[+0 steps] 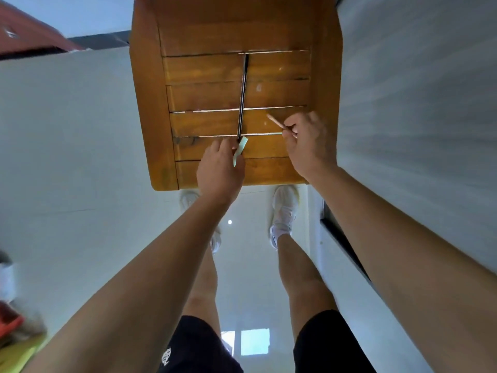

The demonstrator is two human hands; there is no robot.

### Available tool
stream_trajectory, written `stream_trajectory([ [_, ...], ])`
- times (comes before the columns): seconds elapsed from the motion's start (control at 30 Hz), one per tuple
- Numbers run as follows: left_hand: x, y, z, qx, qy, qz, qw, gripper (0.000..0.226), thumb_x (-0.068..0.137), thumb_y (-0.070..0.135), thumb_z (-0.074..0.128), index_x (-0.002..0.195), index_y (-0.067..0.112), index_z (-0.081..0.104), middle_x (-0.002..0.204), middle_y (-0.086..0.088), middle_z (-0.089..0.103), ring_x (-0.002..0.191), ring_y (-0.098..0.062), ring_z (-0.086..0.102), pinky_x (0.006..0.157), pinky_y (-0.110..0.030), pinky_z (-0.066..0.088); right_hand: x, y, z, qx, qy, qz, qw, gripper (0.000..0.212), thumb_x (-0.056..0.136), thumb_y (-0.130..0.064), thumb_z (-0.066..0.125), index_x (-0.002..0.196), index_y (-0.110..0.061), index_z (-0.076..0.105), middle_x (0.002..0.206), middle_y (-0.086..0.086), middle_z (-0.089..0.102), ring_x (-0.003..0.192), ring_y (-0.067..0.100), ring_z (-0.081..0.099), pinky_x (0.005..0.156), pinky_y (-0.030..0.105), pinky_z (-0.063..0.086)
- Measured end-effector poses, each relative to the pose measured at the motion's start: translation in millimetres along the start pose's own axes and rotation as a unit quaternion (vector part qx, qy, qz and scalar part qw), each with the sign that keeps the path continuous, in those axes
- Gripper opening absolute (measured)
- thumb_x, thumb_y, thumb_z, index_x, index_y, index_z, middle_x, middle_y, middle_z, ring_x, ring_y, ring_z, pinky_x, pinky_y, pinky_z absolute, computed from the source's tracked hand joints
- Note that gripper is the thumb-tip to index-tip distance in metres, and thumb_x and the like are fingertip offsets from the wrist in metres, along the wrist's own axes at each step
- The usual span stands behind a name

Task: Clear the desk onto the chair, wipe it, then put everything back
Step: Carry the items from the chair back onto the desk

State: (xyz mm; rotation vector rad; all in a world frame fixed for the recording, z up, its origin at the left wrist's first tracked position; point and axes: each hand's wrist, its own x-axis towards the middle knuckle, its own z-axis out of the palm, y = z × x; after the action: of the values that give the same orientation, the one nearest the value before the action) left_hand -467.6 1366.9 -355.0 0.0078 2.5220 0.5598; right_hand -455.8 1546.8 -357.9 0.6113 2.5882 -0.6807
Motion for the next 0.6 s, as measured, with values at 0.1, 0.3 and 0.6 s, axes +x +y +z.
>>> stream_trajectory([
  [0.1, 1, -13, -12, -0.034, 0.031, -0.021, 0.999, 0.029, 0.096, 0.035, 0.062, 0.119, 0.017, 0.062, 0.116, 0.001, 0.065, 0.100, -0.017, 0.060, 0.079, -0.027, 0.053, 5, -14, 5, 0.044, 0.000, 0.021, 0.999, 0.022, 0.100, -0.035, 0.058, 0.117, -0.021, 0.063, 0.117, 0.002, 0.064, 0.088, 0.011, 0.052, 0.060, 0.010, 0.030],
  [0.3, 20, -41, -38, -0.096, 0.113, -0.035, 0.988, 0.020, 0.096, 0.030, 0.062, 0.109, 0.014, 0.063, 0.103, 0.001, 0.063, 0.091, -0.015, 0.061, 0.068, -0.017, 0.044, 28, -63, 25, 0.117, 0.016, 0.080, 0.990, 0.029, 0.099, -0.037, 0.059, 0.122, -0.019, 0.061, 0.119, 0.002, 0.066, 0.102, 0.021, 0.063, 0.078, 0.031, 0.057],
  [0.6, 40, -65, -38, -0.089, 0.105, -0.055, 0.989, 0.031, 0.095, 0.040, 0.062, 0.116, 0.018, 0.060, 0.111, 0.002, 0.060, 0.094, -0.012, 0.057, 0.068, -0.010, 0.035, 39, -98, 48, 0.064, 0.057, 0.070, 0.994, 0.044, 0.091, -0.054, 0.064, 0.117, -0.019, 0.063, 0.113, 0.001, 0.066, 0.100, 0.017, 0.062, 0.073, 0.028, 0.053],
])
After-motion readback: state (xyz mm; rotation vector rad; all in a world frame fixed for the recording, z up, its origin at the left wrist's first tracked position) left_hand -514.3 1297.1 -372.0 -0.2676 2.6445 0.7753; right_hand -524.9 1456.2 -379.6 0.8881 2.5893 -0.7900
